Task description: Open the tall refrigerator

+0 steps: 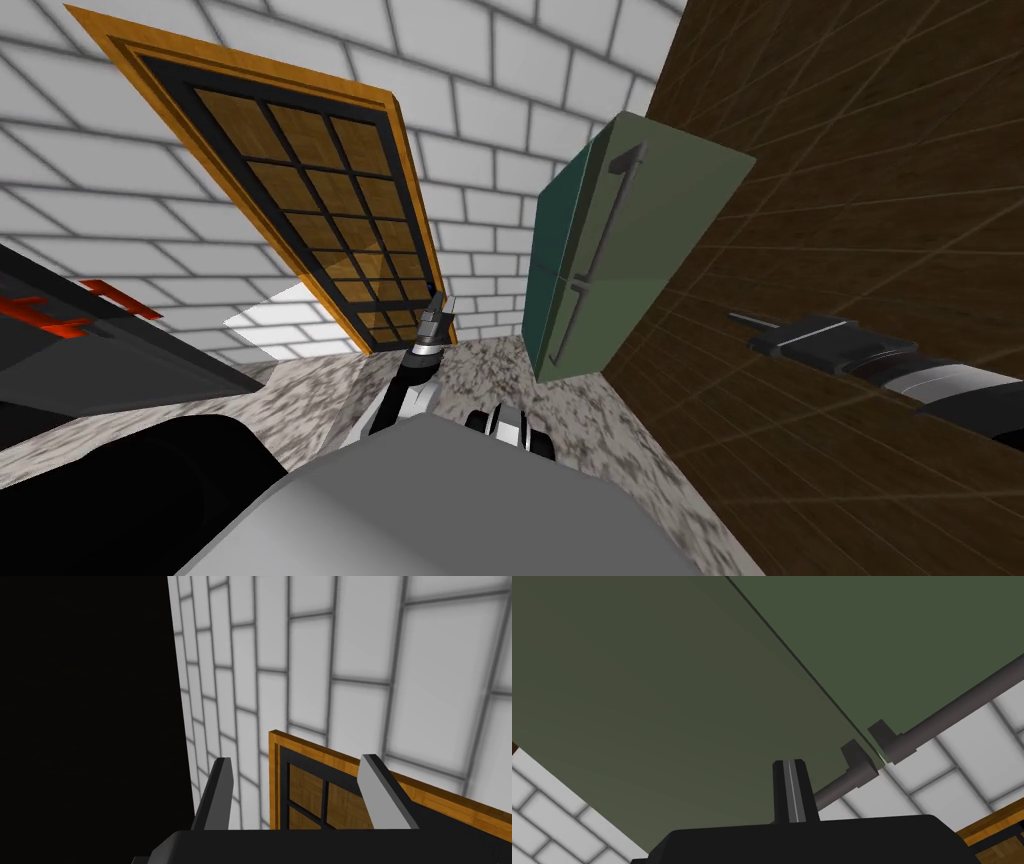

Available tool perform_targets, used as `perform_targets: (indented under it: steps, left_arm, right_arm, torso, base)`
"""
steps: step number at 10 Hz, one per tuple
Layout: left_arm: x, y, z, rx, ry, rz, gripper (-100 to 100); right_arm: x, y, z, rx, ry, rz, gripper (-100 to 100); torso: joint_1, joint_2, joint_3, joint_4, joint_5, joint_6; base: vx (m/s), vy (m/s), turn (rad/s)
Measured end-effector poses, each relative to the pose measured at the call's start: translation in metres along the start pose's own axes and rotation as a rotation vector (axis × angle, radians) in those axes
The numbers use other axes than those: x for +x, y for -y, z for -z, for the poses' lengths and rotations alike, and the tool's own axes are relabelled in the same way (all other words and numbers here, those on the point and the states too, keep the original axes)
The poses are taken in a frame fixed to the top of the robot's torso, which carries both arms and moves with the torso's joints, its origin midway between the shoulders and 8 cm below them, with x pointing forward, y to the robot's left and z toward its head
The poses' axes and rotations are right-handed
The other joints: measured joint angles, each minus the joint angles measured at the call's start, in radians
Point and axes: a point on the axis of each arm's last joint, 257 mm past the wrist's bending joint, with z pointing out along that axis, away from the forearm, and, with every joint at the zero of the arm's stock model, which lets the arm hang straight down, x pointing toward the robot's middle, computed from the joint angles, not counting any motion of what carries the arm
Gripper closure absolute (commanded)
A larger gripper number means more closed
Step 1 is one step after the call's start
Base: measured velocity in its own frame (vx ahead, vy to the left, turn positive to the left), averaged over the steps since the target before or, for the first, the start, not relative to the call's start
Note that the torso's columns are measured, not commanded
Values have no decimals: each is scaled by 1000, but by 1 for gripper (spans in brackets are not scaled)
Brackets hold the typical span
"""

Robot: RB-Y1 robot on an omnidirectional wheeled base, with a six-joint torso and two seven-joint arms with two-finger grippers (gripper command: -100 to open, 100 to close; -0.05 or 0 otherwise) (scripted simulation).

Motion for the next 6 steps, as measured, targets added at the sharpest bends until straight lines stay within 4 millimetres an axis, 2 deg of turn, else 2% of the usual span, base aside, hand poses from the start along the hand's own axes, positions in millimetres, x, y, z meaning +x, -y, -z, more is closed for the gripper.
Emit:
perform_targets:
  steps: [1,2,6]
  left_arm:
    - [0,0,0,0,0,0,0]
    - [0,0,0,0,0,0,0]
    - [0,0,0,0,0,0,0]
  right_arm:
    - [5,4,0,9,-14,-3,-100]
    - [10,7,2,20,-26,-6,-100]
    - [25,22,6,55,-76,-3,-100]
  torso:
    - [8,-7,-5,-2,3,-1]
    - [6,-6,-5,-2,3,-1]
    - [-19,8,5,2,-6,1]
  base:
    - [108,188,-15]
    - [121,264,-5]
    - [111,221,-11]
